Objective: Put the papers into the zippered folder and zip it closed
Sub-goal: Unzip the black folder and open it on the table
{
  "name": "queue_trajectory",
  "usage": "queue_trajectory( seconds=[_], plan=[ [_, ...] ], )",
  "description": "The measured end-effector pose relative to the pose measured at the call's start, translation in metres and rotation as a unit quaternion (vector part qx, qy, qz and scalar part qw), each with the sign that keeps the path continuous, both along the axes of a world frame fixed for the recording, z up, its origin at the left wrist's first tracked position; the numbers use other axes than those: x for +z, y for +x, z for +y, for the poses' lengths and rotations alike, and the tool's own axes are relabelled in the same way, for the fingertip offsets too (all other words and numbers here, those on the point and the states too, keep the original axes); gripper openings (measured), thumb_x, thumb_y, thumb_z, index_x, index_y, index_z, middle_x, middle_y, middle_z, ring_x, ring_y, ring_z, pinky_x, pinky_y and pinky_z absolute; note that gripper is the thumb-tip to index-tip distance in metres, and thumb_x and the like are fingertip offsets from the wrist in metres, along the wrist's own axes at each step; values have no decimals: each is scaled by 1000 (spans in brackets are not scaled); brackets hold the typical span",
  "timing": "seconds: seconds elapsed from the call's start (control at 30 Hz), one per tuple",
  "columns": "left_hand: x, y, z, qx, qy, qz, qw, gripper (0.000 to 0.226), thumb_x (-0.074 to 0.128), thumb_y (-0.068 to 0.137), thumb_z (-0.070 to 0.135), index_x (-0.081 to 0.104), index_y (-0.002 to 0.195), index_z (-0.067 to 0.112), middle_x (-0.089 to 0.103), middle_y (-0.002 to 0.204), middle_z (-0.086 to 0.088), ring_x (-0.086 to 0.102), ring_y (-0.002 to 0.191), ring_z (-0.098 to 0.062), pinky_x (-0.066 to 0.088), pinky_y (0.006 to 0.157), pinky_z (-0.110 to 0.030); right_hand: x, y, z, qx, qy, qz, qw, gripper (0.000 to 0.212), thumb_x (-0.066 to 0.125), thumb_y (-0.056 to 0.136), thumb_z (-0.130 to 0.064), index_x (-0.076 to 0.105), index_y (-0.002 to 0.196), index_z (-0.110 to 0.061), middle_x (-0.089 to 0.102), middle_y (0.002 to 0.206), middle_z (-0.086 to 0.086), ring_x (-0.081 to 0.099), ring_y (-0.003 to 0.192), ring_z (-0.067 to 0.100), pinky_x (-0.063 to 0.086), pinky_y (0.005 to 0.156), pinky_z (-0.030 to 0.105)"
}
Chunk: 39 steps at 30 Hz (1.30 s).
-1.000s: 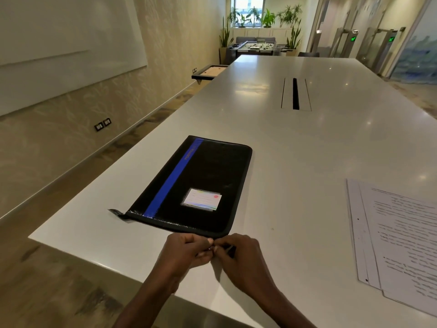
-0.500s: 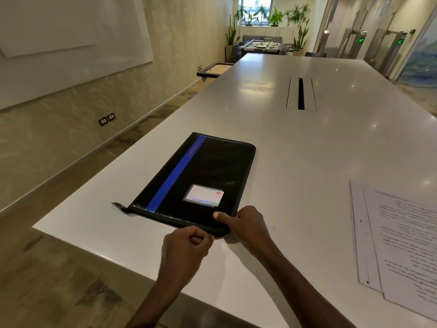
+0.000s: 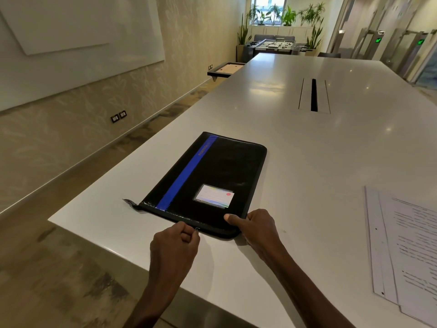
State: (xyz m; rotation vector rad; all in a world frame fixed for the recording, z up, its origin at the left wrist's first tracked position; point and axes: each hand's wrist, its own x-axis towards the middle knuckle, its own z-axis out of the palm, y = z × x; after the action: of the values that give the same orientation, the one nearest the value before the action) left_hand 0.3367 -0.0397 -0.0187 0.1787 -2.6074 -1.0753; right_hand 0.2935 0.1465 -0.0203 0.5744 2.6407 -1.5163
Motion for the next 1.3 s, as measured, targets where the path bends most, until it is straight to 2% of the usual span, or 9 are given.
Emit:
queue_trajectory(
  seconds=[0.1,0.3,0.43,0.63,0.83,0.93,1.07,1.2,1.3],
  plan=[
    [-1,0,-2,-3,-5,7,1000,19,75,79,18,66,63,21,57,45,10,59,48,-7,49,52,-27,-1,0,1,6,-2,-4,1000,54,81,71,-51,50,51,-12,50,45,0,49,44,16,38,50,29],
    [-4,-3,-5,-25,27,10,999,11,76,81,22,72,71,24,63,54,11,62,53,-6,56,56,-33,1,-1,3,24,-39,-29,999,51,73,79,-56,59,57,-12,57,36,-4,53,31,6,40,43,20],
    [-5,-2,-9,-12,15,33,999,11,78,77,20,73,69,24,64,55,14,61,52,-3,53,53,-24,1,-2,1,15,-14,-27,999,50,75,78,-54,59,59,-11,56,37,-5,54,34,7,42,45,21],
    [-7,-4,-14,-6,-16,55,998,10,80,76,16,74,70,20,66,60,10,62,54,-7,55,54,-34,1,-1,3,19,15,-13,1000,52,75,77,-54,61,58,-8,68,58,11,68,56,27,52,59,34],
    [-7,-10,-25,16,-25,59,998,12,78,77,11,72,69,17,66,61,5,62,55,-12,56,56,-38,-1,-2,4,15,17,-7,1000,55,76,76,-55,58,56,-7,63,53,13,60,49,25,45,56,31],
    [-7,-15,-41,40,-32,56,997,15,77,78,12,70,67,20,64,60,8,60,54,-7,52,53,-30,-2,-1,4,12,14,-4,1000,56,76,76,-55,56,53,-8,60,49,10,56,44,22,43,53,30],
    [-8,-22,-57,84,-42,50,994,14,77,77,18,71,67,25,64,60,11,58,54,-2,36,52,-14,-3,-1,5,12,10,-5,1000,57,77,75,-55,53,50,-10,53,40,5,46,35,16,39,50,29],
    [-10,-26,-67,107,-43,46,992,12,77,77,22,71,68,26,67,64,12,60,57,-3,39,53,-19,-2,-1,5,7,12,-7,1000,56,78,75,-54,53,49,-11,53,36,0,46,31,13,38,47,26],
    [-11,-29,-72,110,-50,53,991,10,77,77,21,71,70,26,68,66,12,60,58,-4,38,52,-18,0,-1,5,8,7,-11,1000,55,77,75,-54,56,51,-9,61,43,8,49,32,15,40,47,25]
  ],
)
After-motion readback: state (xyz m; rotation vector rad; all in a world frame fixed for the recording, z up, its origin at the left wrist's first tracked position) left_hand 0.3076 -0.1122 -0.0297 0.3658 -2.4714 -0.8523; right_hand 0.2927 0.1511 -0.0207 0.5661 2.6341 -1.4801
